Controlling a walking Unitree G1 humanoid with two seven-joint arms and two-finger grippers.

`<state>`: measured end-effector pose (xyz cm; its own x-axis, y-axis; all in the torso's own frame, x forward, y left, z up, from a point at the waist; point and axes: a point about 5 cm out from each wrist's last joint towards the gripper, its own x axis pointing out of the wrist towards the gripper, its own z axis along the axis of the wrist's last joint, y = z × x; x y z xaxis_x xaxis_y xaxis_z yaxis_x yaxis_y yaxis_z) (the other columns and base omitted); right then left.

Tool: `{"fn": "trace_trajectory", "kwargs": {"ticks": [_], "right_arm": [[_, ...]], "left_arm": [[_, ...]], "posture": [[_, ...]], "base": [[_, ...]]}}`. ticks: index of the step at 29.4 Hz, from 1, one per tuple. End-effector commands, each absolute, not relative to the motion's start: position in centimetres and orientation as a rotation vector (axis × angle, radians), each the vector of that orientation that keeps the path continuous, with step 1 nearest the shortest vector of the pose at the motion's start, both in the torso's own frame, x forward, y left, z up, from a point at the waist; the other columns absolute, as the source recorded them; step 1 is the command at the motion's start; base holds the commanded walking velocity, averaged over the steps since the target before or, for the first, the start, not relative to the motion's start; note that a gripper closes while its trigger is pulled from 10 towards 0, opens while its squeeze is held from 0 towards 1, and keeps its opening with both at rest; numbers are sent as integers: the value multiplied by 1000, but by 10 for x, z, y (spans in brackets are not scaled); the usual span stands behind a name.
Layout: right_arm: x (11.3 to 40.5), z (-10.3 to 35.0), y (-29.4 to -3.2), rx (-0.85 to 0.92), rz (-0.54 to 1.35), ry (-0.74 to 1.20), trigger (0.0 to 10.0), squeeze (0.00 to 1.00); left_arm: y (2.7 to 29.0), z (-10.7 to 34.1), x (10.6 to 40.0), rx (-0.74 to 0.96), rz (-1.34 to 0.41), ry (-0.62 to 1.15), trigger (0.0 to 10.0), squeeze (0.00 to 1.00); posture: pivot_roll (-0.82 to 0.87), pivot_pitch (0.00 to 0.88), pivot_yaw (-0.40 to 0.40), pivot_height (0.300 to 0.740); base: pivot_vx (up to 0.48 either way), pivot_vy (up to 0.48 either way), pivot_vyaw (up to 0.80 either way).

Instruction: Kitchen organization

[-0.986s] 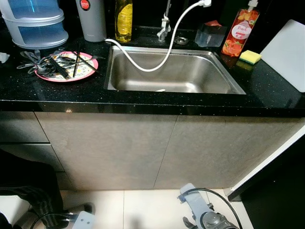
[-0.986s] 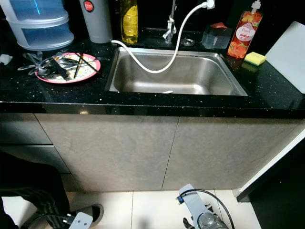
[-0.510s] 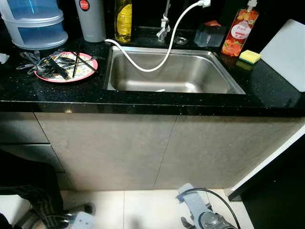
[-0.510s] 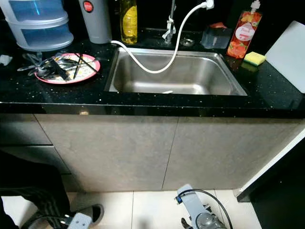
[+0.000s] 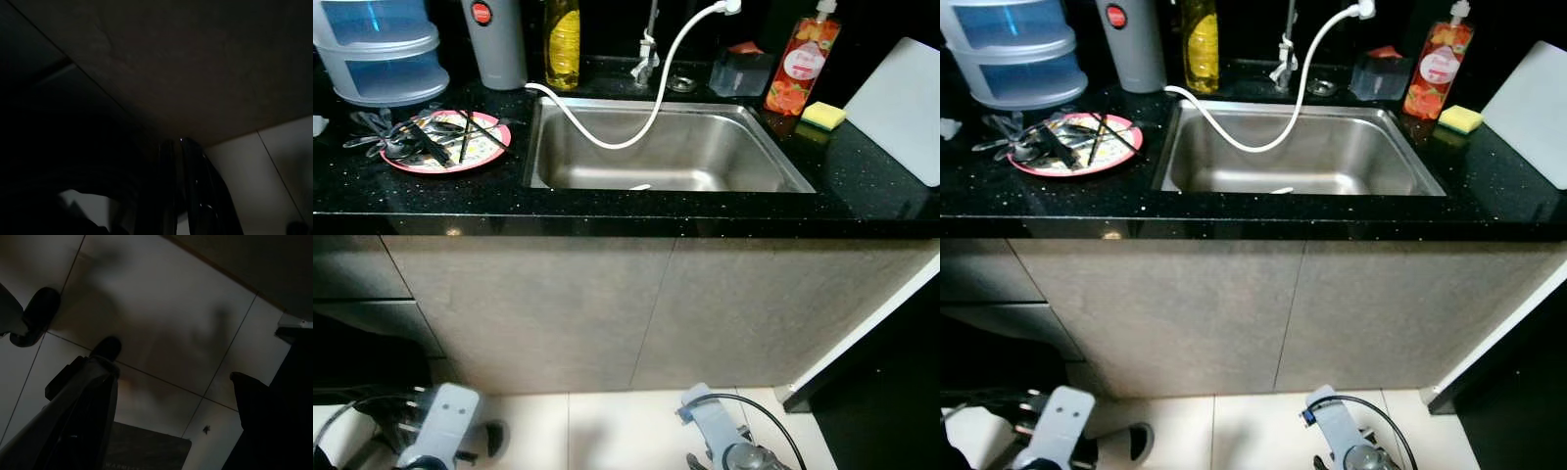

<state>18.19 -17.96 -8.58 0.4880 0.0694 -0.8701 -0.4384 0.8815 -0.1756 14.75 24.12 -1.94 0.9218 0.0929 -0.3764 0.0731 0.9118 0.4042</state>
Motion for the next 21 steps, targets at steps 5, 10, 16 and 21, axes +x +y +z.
{"fn": "trace_trajectory", "kwargs": {"ticks": [5,10,16,21], "right_arm": [[189,-82,-182,-397,325,991,10000,0],[208,-71,-175,-318,326,894,10000,0],[235,-55,-160,-217,302,798,10000,0],[236,-55,-159,-230,307,798,10000,0]], "left_arm": [[210,-27,129,350,10,441,10000,0],[198,-22,125,288,46,433,10000,0],[181,-26,146,198,47,458,10000,0],[174,-29,149,187,33,471,10000,0]], "posture": [[325,0,-70,740],[326,0,-88,740],[312,0,-110,740],[281,0,-107,740]], "base": [[0,0,0],[0,0,0],[0,0,0],[0,0,0]]}}
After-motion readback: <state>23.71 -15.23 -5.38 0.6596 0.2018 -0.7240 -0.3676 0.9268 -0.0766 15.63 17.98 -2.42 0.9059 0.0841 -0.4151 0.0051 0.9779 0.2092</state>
